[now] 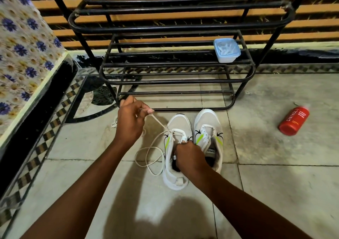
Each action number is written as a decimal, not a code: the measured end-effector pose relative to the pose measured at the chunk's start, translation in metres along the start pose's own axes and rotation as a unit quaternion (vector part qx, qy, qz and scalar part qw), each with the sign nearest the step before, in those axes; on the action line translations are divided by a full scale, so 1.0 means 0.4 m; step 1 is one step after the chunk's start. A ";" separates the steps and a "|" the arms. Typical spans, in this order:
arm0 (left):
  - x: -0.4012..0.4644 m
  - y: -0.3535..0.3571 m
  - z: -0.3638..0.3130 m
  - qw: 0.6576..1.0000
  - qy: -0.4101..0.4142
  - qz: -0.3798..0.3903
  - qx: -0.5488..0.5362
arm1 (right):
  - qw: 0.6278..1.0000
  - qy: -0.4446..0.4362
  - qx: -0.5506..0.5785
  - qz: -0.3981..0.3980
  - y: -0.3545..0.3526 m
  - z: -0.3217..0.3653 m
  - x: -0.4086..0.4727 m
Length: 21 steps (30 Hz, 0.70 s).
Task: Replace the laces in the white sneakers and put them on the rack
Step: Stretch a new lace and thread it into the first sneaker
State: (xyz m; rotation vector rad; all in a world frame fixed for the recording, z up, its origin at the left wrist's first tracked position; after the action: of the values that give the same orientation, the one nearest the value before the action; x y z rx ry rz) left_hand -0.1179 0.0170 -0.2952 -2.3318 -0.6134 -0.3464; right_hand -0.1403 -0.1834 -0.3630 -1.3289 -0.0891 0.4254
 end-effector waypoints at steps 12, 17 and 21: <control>-0.101 0.021 0.056 0.946 -0.250 0.010 -0.207 | 0.999 -0.035 -0.011 -0.001 -0.018 0.005 -0.011; -0.176 0.018 0.047 0.915 -0.279 0.177 -0.231 | 0.997 -0.052 0.039 -0.041 -0.041 -0.009 -0.026; -0.181 0.038 0.058 0.927 -0.276 0.237 -0.091 | 0.990 -0.068 0.098 -0.072 -0.050 -0.022 -0.020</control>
State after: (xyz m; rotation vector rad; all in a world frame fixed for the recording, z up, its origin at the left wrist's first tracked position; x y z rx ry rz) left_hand -0.1699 -0.0011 -0.3497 -2.6680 -0.2502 0.5138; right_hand -0.1400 -0.1979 -0.3445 -1.0914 -0.2489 0.3909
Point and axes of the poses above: each hand's wrist, its own x-axis towards the middle knuckle, its own y-axis out of the palm, z = x × y, the point moved 1 cm from there along x, towards the middle knuckle, and after that the axes turned 6 degrees about -z, right-handed, at the moved point
